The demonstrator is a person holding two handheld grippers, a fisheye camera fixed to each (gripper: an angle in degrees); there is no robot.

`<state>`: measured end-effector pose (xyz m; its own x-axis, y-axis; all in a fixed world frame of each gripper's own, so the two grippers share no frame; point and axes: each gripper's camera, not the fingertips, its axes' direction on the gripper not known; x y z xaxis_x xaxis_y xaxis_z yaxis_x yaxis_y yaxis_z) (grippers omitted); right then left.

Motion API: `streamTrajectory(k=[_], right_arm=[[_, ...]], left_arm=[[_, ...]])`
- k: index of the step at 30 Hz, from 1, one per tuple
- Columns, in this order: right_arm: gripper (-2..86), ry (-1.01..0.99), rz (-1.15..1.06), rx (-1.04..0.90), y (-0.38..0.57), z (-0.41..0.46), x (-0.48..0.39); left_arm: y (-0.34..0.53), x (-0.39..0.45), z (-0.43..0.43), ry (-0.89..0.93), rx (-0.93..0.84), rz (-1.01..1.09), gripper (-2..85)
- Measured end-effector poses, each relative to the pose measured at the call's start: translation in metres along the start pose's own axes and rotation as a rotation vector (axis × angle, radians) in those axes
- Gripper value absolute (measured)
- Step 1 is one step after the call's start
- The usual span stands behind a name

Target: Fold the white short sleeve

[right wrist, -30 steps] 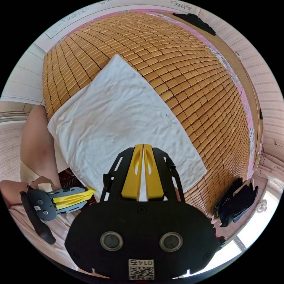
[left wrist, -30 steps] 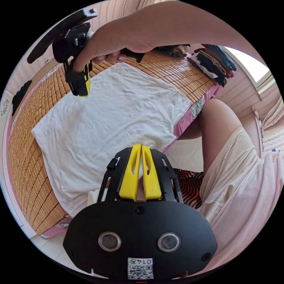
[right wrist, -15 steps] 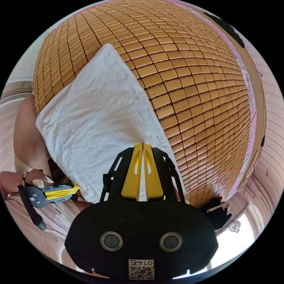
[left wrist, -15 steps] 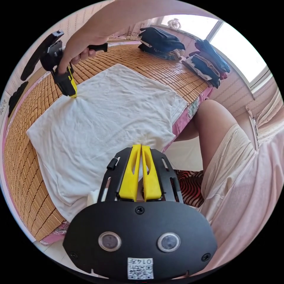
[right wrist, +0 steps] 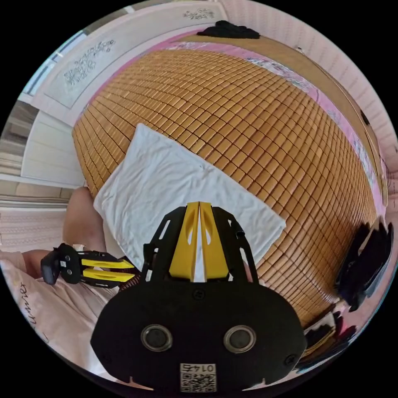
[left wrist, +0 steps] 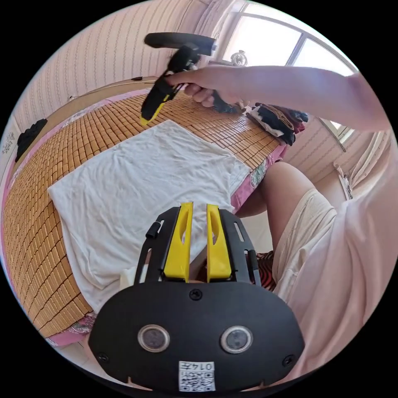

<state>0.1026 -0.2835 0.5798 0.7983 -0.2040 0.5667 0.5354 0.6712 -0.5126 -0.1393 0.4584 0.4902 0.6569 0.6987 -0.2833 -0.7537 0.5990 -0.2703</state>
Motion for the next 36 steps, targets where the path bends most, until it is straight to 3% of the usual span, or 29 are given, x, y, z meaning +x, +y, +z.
streamTrajectory(k=[3,7,10,17,21,27,33,36], right_arm=[[5.5,0.027,0.082,0.139,0.106,-0.016,0.015],[10.2,-0.002,0.312,0.065,0.219,0.011,0.039],[13.8,-0.085,0.450,0.024,0.265,0.038,0.058],[6.6,-0.067,0.611,0.008,0.303,0.077,0.089],[4.4,-0.144,0.593,0.038,0.319,0.086,0.104],[9.6,-0.217,0.562,0.097,0.345,0.088,0.124],[1.6,-0.206,0.578,0.029,0.367,0.100,0.152],[0.4,-0.330,0.541,0.103,0.384,0.087,0.159]], left_arm=[[-0.008,0.018,-0.003,-0.035,0.048,0.049,9.7],[-0.019,0.051,0.003,-0.098,0.143,0.165,12.7],[-0.031,0.070,0.021,-0.056,0.102,0.229,14.5],[-0.054,0.096,0.046,-0.013,-0.006,0.255,17.0],[-0.063,0.105,0.062,-0.011,-0.057,0.274,17.5],[-0.082,0.120,0.083,-0.009,-0.096,0.310,17.6],[-0.097,0.128,0.106,-0.040,-0.130,0.337,18.6],[-0.104,0.132,0.114,-0.034,-0.146,0.344,20.3]])
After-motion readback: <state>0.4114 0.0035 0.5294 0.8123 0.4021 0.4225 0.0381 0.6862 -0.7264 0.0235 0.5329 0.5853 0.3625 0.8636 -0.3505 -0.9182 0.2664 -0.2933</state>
